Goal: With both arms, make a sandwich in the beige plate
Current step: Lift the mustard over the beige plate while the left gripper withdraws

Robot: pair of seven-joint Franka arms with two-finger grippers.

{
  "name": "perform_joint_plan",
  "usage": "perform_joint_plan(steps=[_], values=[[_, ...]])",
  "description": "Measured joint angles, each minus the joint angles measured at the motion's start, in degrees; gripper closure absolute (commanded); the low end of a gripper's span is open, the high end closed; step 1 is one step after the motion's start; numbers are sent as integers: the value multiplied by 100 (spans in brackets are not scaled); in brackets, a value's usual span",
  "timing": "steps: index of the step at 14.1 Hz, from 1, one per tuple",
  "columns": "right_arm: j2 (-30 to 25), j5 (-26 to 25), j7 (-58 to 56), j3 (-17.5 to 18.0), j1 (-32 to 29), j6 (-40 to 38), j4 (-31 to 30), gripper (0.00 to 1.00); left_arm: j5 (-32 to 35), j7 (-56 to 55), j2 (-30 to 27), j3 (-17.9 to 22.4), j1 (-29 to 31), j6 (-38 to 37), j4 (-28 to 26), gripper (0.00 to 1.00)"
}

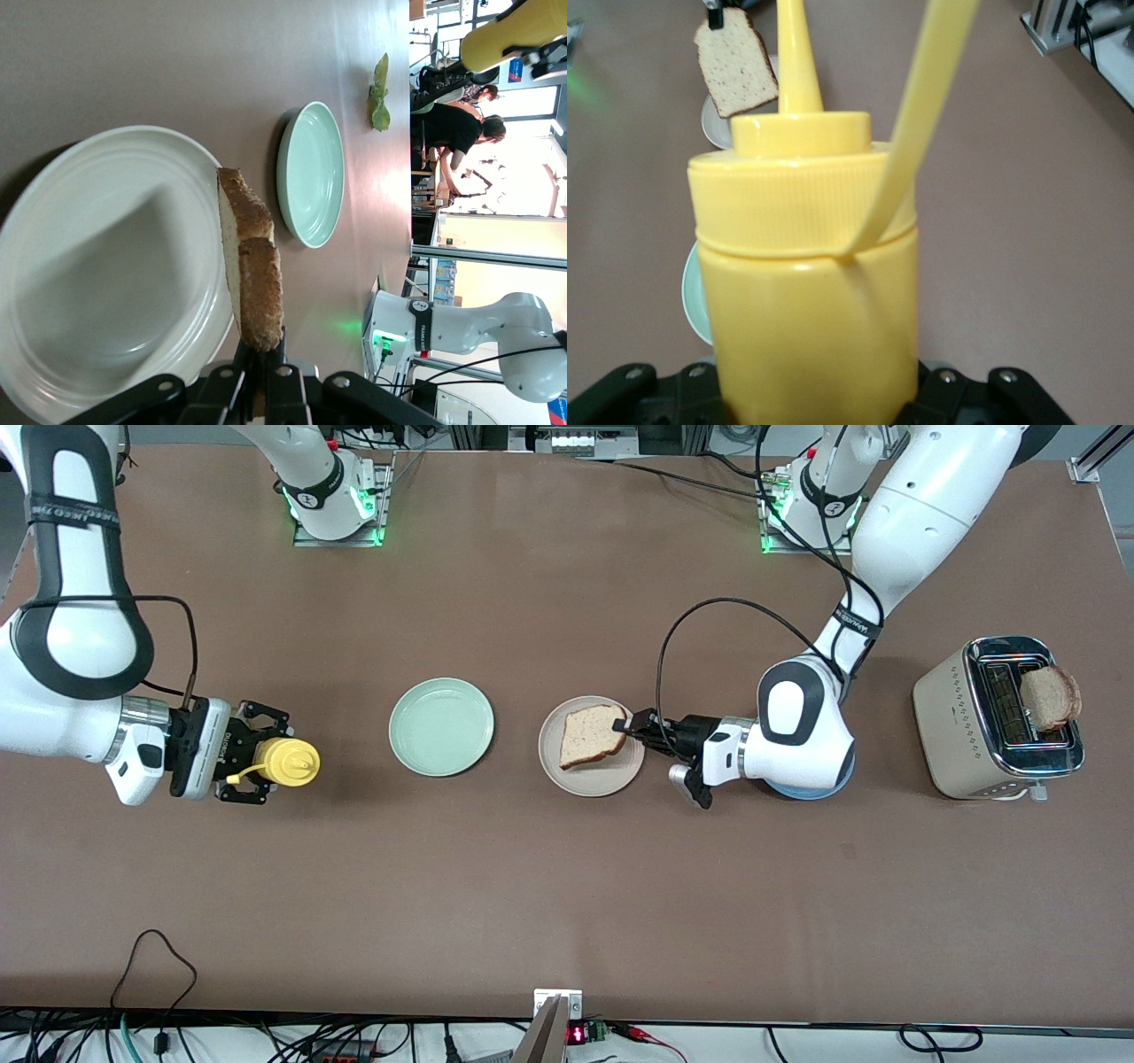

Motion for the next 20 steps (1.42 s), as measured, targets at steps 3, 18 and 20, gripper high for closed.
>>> perform_joint_plan(steps=[3,18,20], values=[[-57,-464,790,4,283,-1,257,73,-39,174,126,0,-4,48,-20,100],[-34,-892,1756,8,1363,643,336,71,-33,411,255,39,-90,139,43,0],[-11,-895,1954,7,1474,764,336,71,575,410,140,57,-15,139,98,0]])
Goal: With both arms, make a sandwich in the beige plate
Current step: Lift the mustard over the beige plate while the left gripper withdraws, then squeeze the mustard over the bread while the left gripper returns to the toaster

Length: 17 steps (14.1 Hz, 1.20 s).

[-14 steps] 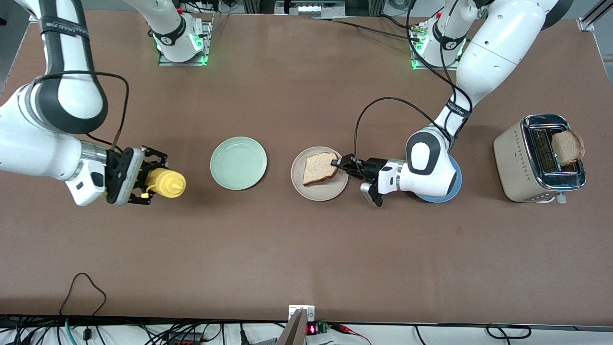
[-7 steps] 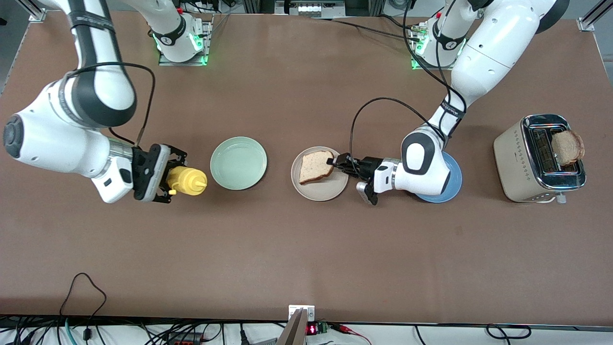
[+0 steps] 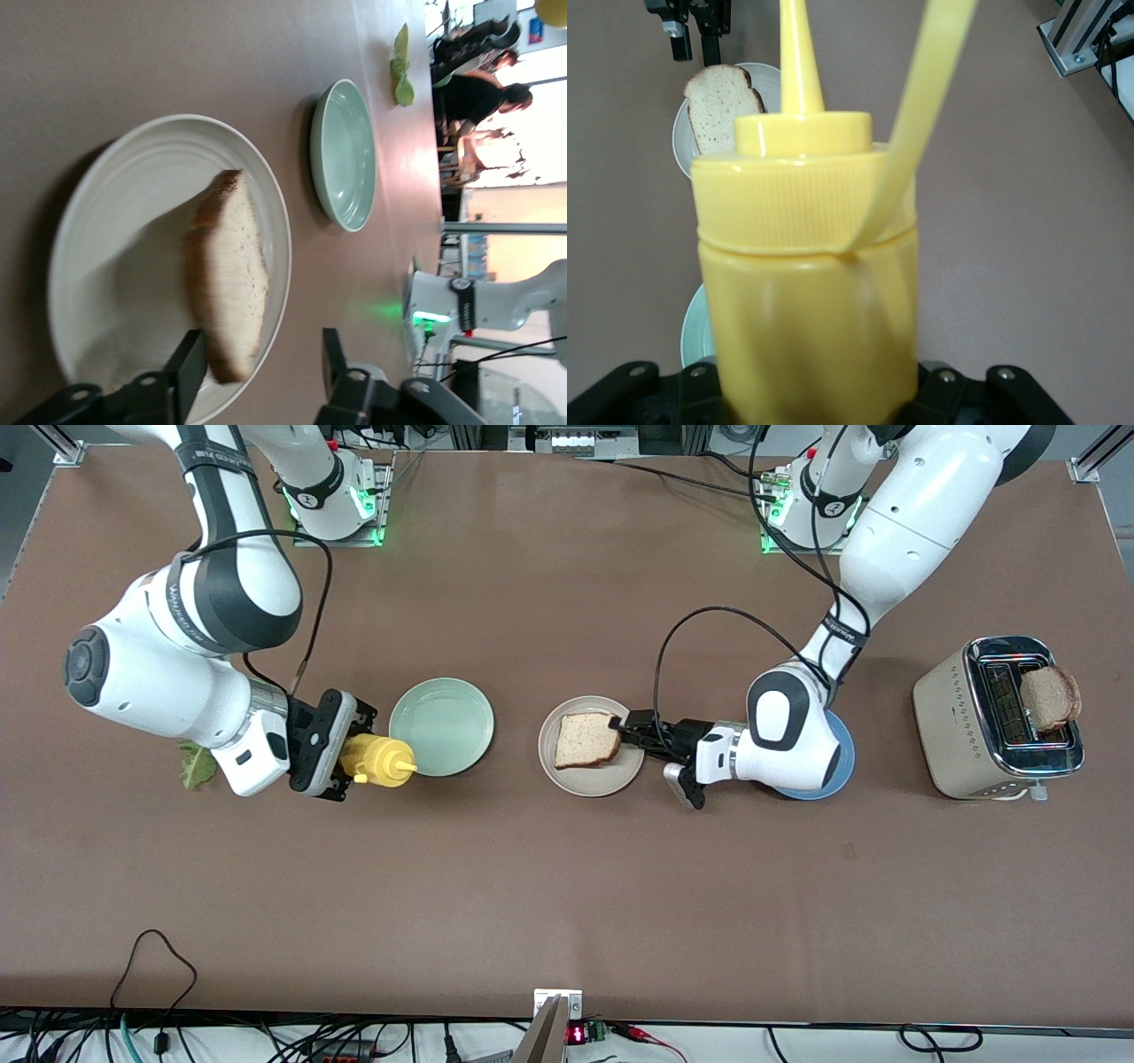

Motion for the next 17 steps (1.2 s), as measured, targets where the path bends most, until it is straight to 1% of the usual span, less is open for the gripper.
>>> perform_joint_plan(steps=[1,3,7,11,14,17], values=[[11,-35,122,0,75,49,0,71,293,-1,-82,3,68,-18,9,0],[42,-351,417,3,291,115,0,71,893,-4,-259,11,292,-270,15,0],[137,-1239,1081,13,828,316,-1,71,1916,-41,-601,29,716,-820,21,0],[432,-2165,1751,20,1355,692,-1,71,3043,-706,-1012,37,850,-1330,102,0],[715,-2968,2393,23,1753,773,-3,71,3985,-1402,-1295,42,922,-2020,421,0],[1003,-3764,2936,25,2170,960,-3,71,4969,-2053,-1470,42,939,-2857,942,0]])
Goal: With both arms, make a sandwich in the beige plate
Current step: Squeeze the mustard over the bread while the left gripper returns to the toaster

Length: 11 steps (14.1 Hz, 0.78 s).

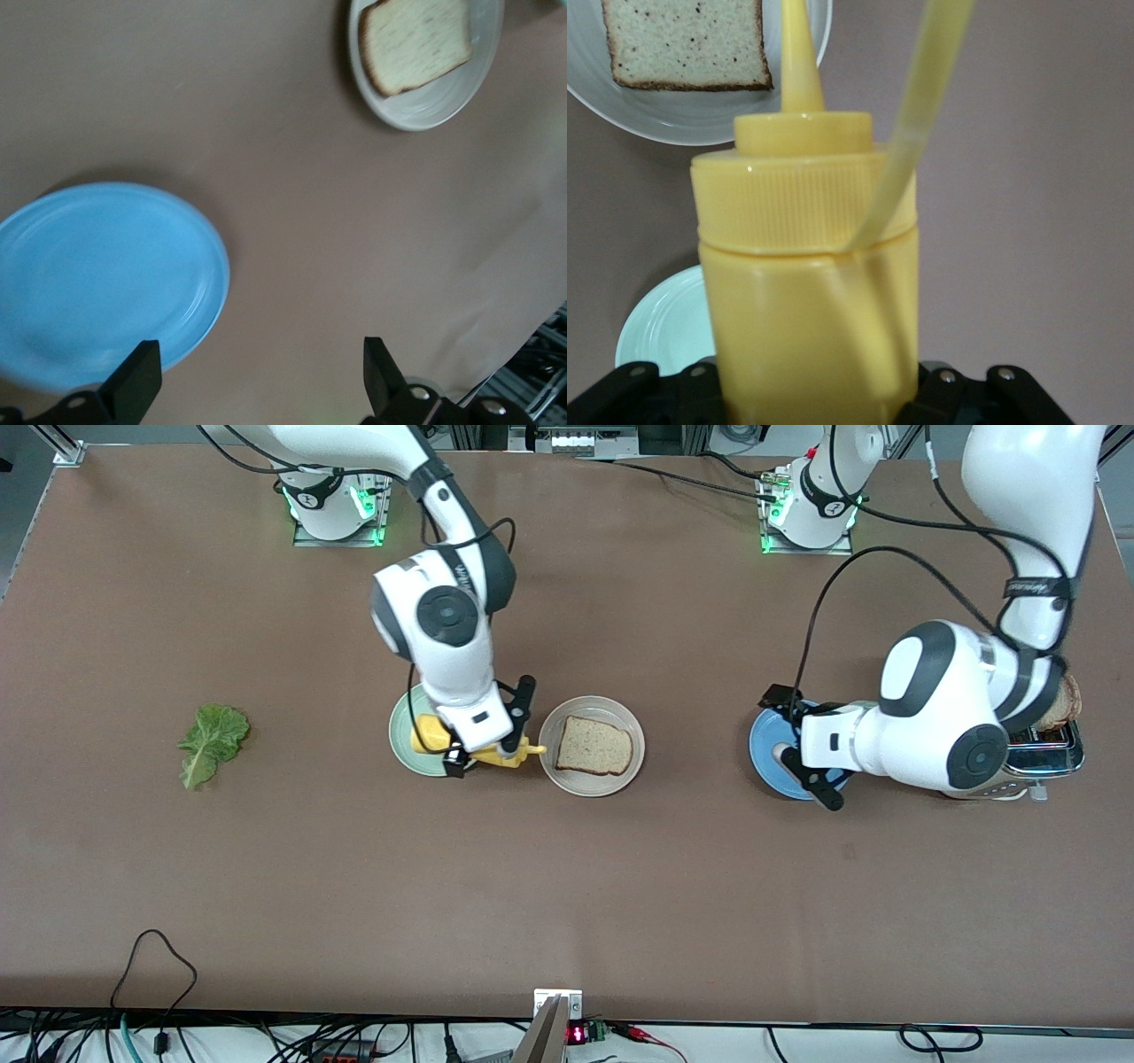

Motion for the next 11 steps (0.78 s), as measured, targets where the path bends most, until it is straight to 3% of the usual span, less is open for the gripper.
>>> perform_joint_plan(steps=[5,11], values=[[647,-959,309,0,483,90,283,71,1394,-446,-455,-5,-2,-562,458,0],[1406,-1650,763,-5,791,102,746,71,1637,-589,-724,145,31,-580,1350,0]])
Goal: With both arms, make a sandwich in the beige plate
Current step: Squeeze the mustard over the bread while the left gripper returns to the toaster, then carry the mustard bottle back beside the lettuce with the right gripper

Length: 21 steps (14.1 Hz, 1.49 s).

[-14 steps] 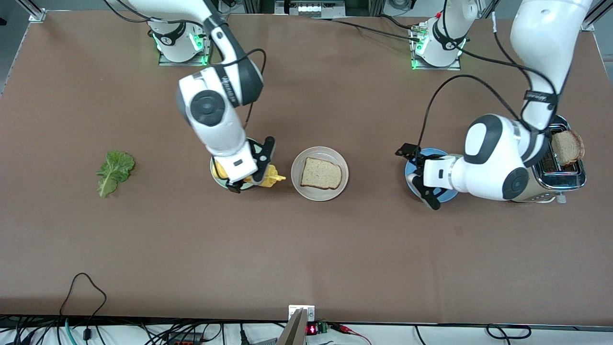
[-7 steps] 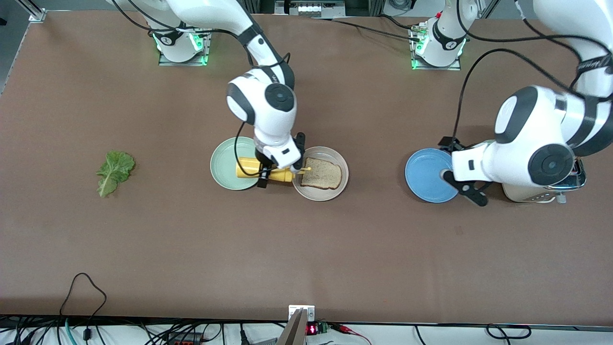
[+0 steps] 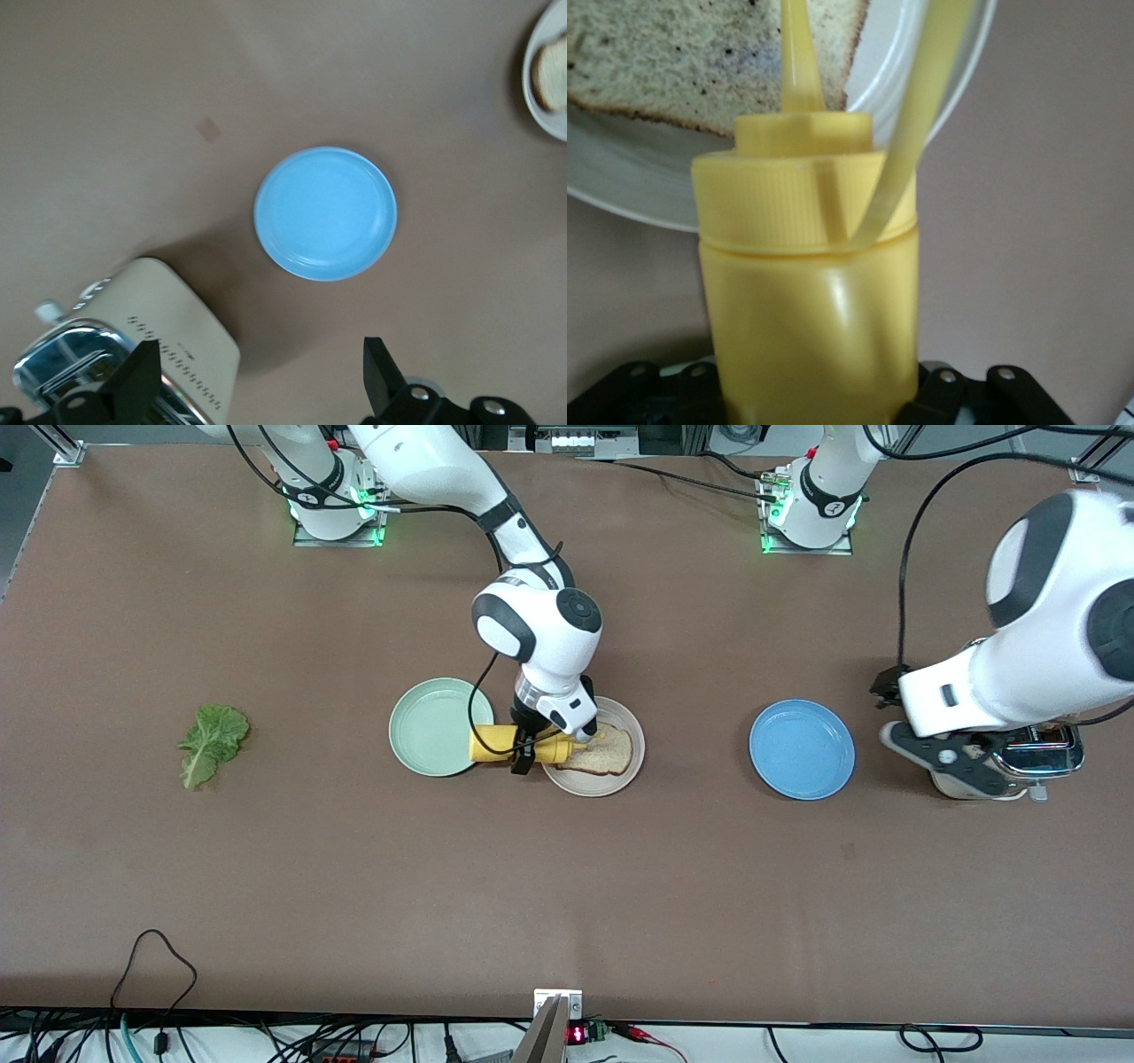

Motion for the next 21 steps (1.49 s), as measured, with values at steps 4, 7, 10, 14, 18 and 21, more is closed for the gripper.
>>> perform_joint_plan(steps=[4,7,10,14,18,21], values=[[100,-173,22,-5,41,1,106,71,0,-328,11,165,28,0,339,0],[102,-205,22,-8,41,-2,115,71,0,-989,37,173,28,0,356,0],[90,-189,24,-41,39,-6,183,71,0,-1169,41,173,28,0,357,0],[-236,262,-25,-114,-63,-38,249,71,-1,-1328,40,162,27,0,369,0],[-955,879,-838,-132,-443,-99,-159,71,-1,-1404,40,141,23,-1,371,0],[-1641,1533,-1891,-144,-904,-114,-647,71,-1,-1425,41,140,23,-4,371,0]])
